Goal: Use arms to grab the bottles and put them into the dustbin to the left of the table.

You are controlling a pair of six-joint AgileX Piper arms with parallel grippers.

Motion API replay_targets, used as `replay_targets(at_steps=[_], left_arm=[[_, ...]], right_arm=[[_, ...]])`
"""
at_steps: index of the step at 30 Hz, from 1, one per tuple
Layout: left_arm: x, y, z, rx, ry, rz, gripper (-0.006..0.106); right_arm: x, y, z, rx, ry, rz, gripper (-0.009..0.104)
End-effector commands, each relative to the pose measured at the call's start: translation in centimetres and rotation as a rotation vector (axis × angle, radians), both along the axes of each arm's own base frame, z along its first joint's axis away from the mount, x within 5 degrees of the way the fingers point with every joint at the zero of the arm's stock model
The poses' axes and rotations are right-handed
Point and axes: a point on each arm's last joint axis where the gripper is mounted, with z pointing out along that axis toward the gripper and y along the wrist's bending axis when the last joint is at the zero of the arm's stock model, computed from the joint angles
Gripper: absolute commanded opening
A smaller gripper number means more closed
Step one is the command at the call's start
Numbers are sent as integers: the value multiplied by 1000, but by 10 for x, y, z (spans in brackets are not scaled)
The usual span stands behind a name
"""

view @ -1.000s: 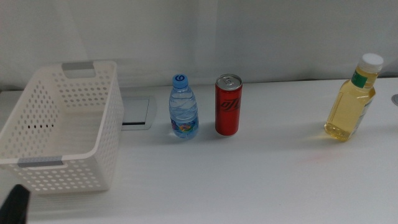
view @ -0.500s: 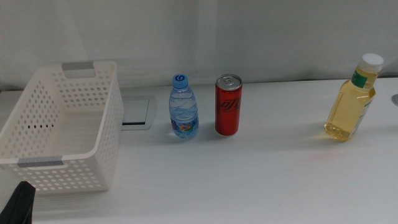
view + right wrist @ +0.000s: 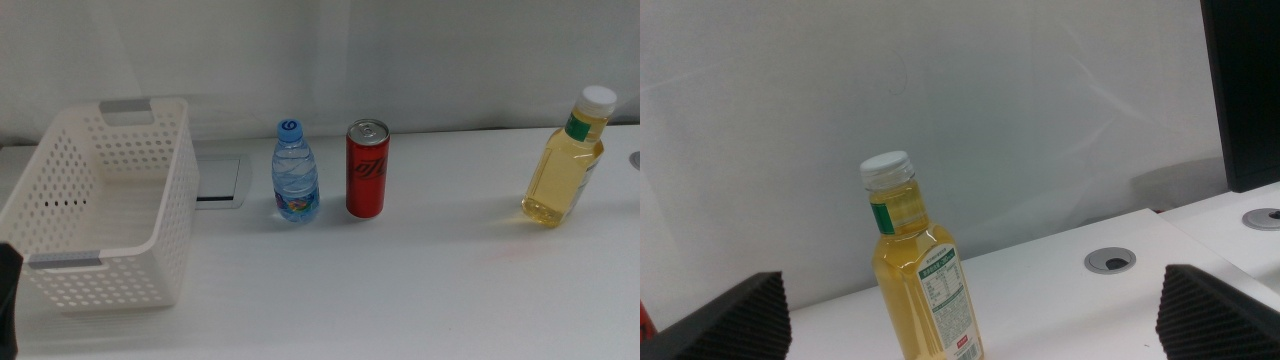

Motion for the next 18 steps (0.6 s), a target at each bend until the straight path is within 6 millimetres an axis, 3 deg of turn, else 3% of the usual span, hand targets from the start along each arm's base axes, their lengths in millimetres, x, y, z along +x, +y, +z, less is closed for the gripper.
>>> replay_targets(at_steps=[1,8,12,18], left_arm=[[9,0,16,6,55,1,90],[52,-2,55,-44,153,1,90],[74,-5,72,-44,75,-21,90],[108,-26,79,16,41,-142,90]], right_arm=[[0,0,-12,-2,22,-6,103],[0,0,-12,15,21,-6,103],[0,0,-12,15,21,-6,103],[0,0,-12,15,21,-6,103]])
